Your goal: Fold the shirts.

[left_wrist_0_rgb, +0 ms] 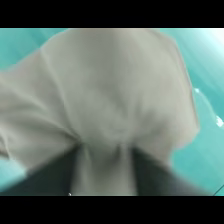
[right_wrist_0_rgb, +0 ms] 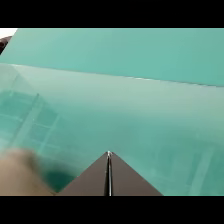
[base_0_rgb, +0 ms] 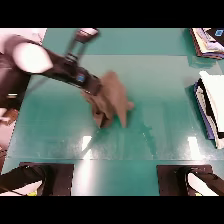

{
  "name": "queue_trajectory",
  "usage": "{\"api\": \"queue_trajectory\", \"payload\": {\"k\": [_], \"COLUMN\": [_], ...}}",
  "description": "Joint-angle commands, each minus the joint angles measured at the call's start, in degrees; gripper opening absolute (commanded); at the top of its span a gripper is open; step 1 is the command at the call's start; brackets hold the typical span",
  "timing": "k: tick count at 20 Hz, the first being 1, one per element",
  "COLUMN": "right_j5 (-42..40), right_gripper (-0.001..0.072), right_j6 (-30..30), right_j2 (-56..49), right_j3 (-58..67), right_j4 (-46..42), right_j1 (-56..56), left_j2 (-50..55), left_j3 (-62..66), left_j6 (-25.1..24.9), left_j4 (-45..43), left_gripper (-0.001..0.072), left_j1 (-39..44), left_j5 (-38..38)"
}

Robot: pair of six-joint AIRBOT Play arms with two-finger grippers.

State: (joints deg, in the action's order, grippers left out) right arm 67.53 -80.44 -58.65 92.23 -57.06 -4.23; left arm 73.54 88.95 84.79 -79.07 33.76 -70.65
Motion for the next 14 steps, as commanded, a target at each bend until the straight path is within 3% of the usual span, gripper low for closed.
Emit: {"api": "queue_trajectory", "payload": {"k": [1, 4, 6, 9, 12, 14], "right_j5": [0.9, 1.0, 1.0, 1.1, 1.2, 1.2], "right_gripper": [0.0018, 0.0018, 0.0018, 0.0018, 0.0018, 0.0018], "right_j6": [0.0, 0.0, 0.0, 0.0, 0.0, 0.0], "right_j2": [0.0, 0.0, 0.0, 0.0, 0.0, 0.0], "right_j3": [0.2, 0.2, 0.2, 0.2, 0.2, 0.2], "right_j4": [0.0, 0.0, 0.0, 0.0, 0.0, 0.0], "right_j1": [0.0, 0.0, 0.0, 0.0, 0.0, 0.0], "left_j2": [4.6, 2.7, 1.0, 0.3, 0.5, 0.5], "left_j3": [0.3, -1.2, -8.0, -22.3, -35.0, -38.9], "left_j6": [1.1, 1.9, 1.7, 0.6, -1.4, -1.5], "left_j4": [-1.5, -0.8, 5.4, 15.3, 25.7, 27.7], "left_gripper": [0.0485, 0.0484, 0.0484, 0.0485, 0.0484, 0.0485], "left_j1": [-0.4, -9.4, -13.1, -12.8, -10.0, -7.6], "left_j5": [3.0, -6.1, -5.8, 0.9, 13.8, 21.1]}}
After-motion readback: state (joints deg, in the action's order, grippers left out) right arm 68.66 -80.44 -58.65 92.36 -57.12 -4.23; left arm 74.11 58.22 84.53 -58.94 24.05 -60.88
